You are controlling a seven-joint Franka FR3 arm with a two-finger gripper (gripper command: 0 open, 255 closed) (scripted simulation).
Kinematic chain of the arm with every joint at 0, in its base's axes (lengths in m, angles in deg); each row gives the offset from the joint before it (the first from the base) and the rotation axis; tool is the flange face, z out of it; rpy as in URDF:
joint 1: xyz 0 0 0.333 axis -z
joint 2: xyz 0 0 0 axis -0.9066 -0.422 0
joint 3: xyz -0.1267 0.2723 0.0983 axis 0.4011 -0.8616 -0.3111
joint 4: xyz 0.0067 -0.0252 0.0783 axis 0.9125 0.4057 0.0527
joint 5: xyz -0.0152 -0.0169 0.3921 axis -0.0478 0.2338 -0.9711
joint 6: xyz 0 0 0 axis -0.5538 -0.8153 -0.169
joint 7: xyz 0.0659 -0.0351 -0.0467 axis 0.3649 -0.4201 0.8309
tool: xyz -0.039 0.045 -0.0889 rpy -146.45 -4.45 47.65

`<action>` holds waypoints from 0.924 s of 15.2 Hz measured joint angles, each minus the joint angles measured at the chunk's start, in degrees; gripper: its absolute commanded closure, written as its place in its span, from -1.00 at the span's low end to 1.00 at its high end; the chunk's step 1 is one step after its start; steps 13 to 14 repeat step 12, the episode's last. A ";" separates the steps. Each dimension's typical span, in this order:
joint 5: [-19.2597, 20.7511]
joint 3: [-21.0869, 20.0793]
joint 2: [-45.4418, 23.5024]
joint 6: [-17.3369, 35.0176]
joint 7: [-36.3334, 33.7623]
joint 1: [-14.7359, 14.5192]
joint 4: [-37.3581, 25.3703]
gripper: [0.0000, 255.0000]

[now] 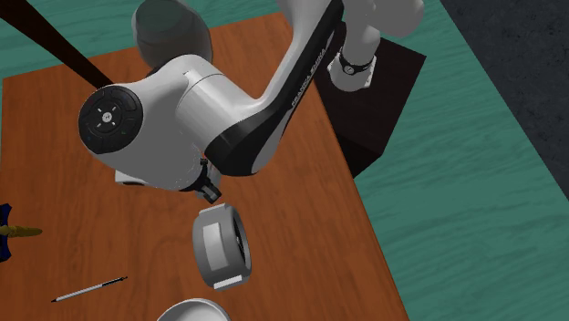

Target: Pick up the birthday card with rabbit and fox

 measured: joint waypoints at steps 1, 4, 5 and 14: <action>0.02 -0.01 0.26 -0.54 -0.06 -0.05 -0.26 1.00; 0.02 0.03 0.49 -2.88 0.08 0.02 -2.39 1.00; 0.03 0.03 0.64 -3.54 0.08 0.02 -2.89 1.00; -0.05 0.06 -0.12 -8.87 0.26 0.14 -9.00 1.00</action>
